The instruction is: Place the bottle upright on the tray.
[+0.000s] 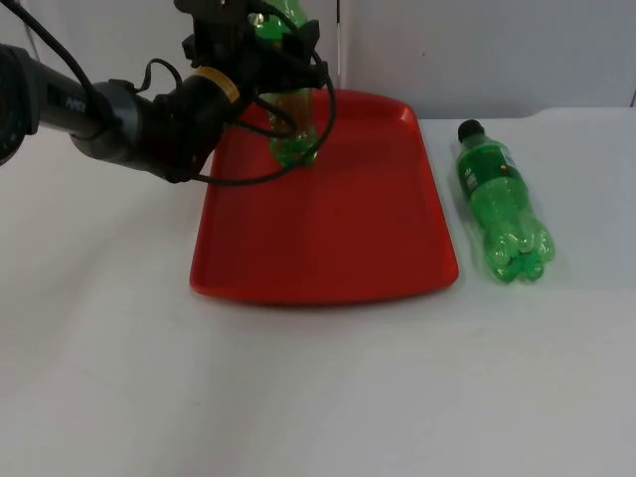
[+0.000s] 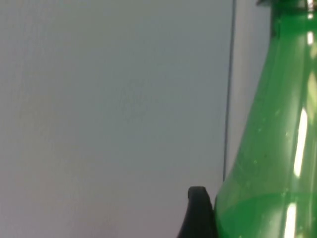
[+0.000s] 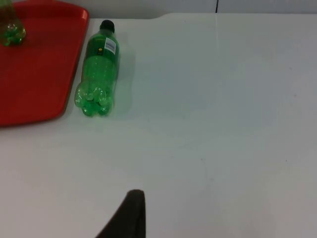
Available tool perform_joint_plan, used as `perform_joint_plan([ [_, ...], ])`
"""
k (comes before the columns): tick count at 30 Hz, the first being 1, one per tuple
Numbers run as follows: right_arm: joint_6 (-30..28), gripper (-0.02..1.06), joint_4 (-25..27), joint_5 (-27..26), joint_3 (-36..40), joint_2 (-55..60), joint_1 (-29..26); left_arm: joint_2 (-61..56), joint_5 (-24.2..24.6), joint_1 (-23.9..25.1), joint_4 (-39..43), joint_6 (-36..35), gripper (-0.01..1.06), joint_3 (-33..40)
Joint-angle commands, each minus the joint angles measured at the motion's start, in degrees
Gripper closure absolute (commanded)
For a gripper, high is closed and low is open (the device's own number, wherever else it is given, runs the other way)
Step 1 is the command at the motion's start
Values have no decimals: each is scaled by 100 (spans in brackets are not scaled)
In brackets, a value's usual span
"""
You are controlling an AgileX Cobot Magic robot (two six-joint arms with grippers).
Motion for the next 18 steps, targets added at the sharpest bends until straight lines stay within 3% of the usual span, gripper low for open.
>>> perform_joint_plan([
  [1,-44,0,14,-48,0,-21,-36,19,-26,-10,110,-68,104,-32],
  [4,-44,0,14,-48,0,-21,-36,19,33,-10,179,-68,85,-32],
  [5,-44,0,14,-48,0,-21,-36,19,33,-10,179,-68,85,-32],
  [8,-44,0,14,-48,0,-21,-36,19,33,-10,200,-68,56,-32],
  [9,-44,0,14,-48,0,-21,-36,19,33,-10,200,-68,56,-32],
  [11,-44,0,14,-48,0,-21,-36,19,33,-10,200,-68,33,-32],
  [13,-44,0,14,-48,0,-21,-36,19,33,-10,200,-68,22,-32],
  [18,-44,0,14,-48,0,-21,-36,19,0,-10,117,-68,17,-32],
])
